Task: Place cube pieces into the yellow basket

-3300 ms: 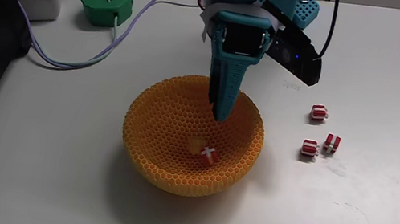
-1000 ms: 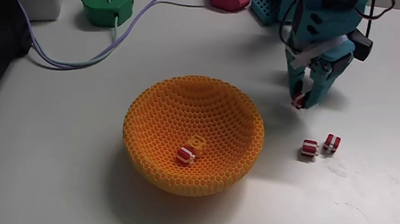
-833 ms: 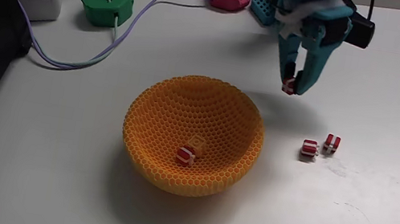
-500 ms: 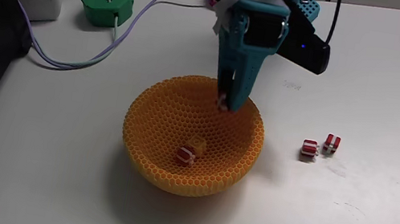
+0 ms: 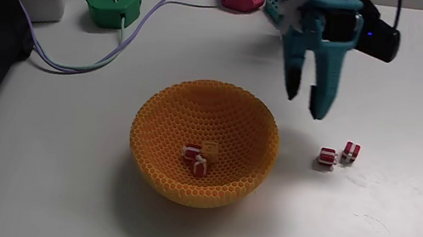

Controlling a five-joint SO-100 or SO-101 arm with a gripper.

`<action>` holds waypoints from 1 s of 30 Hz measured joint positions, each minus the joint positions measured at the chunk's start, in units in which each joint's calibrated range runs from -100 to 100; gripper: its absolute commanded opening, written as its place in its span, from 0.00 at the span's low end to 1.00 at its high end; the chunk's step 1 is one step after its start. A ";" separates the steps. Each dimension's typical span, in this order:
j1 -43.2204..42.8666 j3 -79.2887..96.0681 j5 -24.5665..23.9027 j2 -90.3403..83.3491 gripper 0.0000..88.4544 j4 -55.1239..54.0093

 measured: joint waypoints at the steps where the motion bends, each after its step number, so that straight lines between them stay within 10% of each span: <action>1: -2.13 2.36 -0.78 0.00 0.27 -1.33; 30: -6.87 -3.74 -7.62 24.40 0.20 -6.21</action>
